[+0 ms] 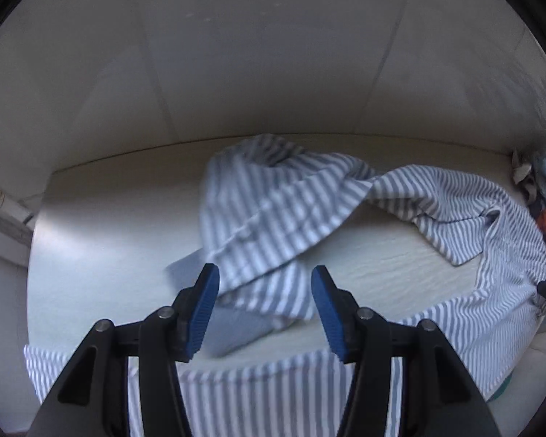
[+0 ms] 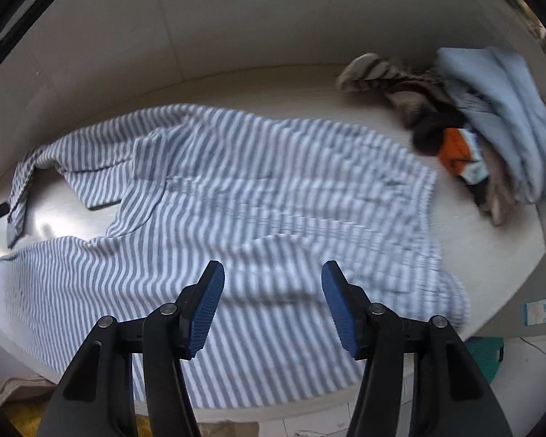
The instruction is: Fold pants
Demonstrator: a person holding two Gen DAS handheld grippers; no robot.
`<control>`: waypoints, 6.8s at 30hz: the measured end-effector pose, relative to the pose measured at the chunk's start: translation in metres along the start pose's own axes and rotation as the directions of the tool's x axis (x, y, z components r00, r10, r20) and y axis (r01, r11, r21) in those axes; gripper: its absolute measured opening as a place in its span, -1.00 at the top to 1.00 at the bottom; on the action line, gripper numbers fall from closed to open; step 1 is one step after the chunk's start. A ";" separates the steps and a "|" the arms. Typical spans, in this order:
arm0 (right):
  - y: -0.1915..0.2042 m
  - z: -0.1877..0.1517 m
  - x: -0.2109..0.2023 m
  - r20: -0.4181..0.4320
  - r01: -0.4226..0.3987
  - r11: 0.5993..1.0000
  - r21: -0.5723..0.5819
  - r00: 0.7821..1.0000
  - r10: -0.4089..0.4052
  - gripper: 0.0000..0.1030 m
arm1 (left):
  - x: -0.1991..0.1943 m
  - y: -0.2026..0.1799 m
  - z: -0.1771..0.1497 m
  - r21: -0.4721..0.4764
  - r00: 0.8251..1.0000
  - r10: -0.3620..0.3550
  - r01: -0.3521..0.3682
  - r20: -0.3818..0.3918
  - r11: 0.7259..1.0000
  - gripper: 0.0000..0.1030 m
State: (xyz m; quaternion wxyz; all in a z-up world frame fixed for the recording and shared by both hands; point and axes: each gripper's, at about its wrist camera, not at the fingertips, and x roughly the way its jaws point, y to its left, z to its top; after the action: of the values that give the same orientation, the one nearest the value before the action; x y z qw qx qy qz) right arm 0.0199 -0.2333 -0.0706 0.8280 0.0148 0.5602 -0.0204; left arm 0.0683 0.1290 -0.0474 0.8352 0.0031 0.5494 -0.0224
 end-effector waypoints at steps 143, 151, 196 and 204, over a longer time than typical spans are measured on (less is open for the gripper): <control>-0.019 0.062 -0.062 0.401 -0.062 0.984 -0.166 0.907 0.125 0.73 | -0.114 0.179 -0.038 -0.666 0.956 0.100 0.116 0.277 0.737 0.94; -0.020 -0.027 -0.010 0.183 0.001 0.979 -0.203 0.982 0.037 0.73 | -0.104 0.169 -0.114 -0.694 0.990 0.086 0.014 0.109 0.719 0.94; -0.041 0.083 -0.061 0.079 -0.132 0.989 -0.061 0.988 0.137 0.97 | -0.127 0.147 -0.127 -0.660 0.975 0.156 -0.015 0.155 0.751 0.94; -0.050 0.060 -0.058 -0.017 -0.127 0.977 -0.174 0.992 0.126 0.72 | -0.135 0.144 -0.163 -0.693 0.975 0.189 -0.057 0.116 0.719 0.94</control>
State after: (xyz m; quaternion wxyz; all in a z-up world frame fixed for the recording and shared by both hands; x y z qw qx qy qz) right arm 0.0511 -0.2846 0.0054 0.8239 -0.0221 0.5604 0.0814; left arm -0.1290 0.2822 0.0094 0.8225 -0.2706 0.4403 0.2376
